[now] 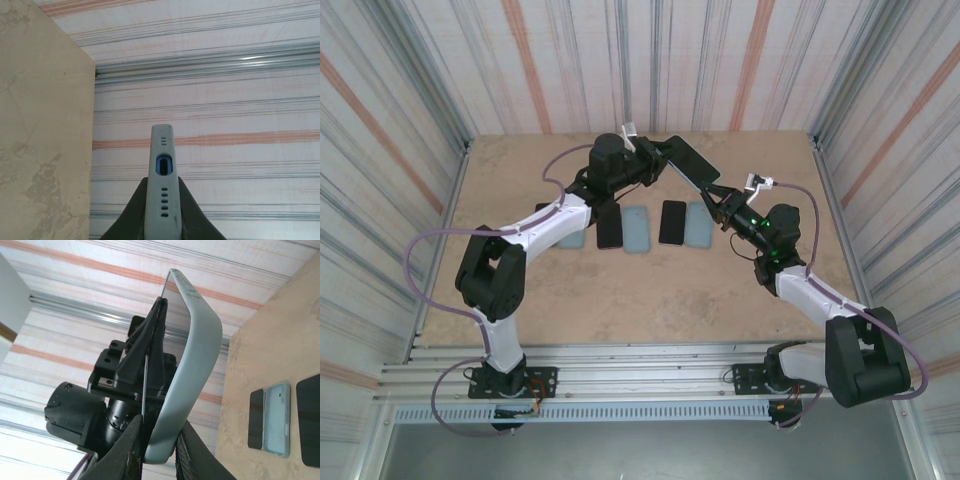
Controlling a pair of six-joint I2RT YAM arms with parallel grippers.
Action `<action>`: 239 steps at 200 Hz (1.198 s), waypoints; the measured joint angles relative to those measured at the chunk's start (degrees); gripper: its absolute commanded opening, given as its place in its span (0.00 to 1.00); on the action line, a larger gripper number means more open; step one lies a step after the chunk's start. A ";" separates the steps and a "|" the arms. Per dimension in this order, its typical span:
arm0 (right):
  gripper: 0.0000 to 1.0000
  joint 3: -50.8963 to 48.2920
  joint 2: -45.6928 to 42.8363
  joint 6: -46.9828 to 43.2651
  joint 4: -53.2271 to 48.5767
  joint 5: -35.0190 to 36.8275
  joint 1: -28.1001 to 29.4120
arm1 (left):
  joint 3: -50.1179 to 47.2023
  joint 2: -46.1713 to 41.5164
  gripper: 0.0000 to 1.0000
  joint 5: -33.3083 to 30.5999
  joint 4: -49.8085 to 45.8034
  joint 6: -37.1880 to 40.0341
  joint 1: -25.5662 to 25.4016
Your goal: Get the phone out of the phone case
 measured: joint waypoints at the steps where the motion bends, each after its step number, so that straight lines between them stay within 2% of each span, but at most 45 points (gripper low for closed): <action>1: 0.20 0.00 0.00 0.09 0.02 0.00 0.00 | 0.00 0.00 0.09 -0.02 0.00 -0.02 0.00; 67: 0.23 0.00 0.20 0.90 2.91 -0.09 0.22 | 0.00 0.00 0.09 -1.20 1.22 -2.40 -0.50; 125: 0.22 0.00 1.09 0.92 5.38 -0.42 0.46 | -0.31 0.00 0.09 -1.44 2.23 -4.48 -0.63; 178: 0.27 0.00 2.64 0.90 7.50 -1.95 1.22 | -1.86 0.00 0.08 -1.46 3.32 -6.95 -0.33; 239: 0.20 0.00 3.54 0.90 8.52 -3.08 1.55 | -2.16 0.02 0.09 -1.42 3.41 -8.44 0.17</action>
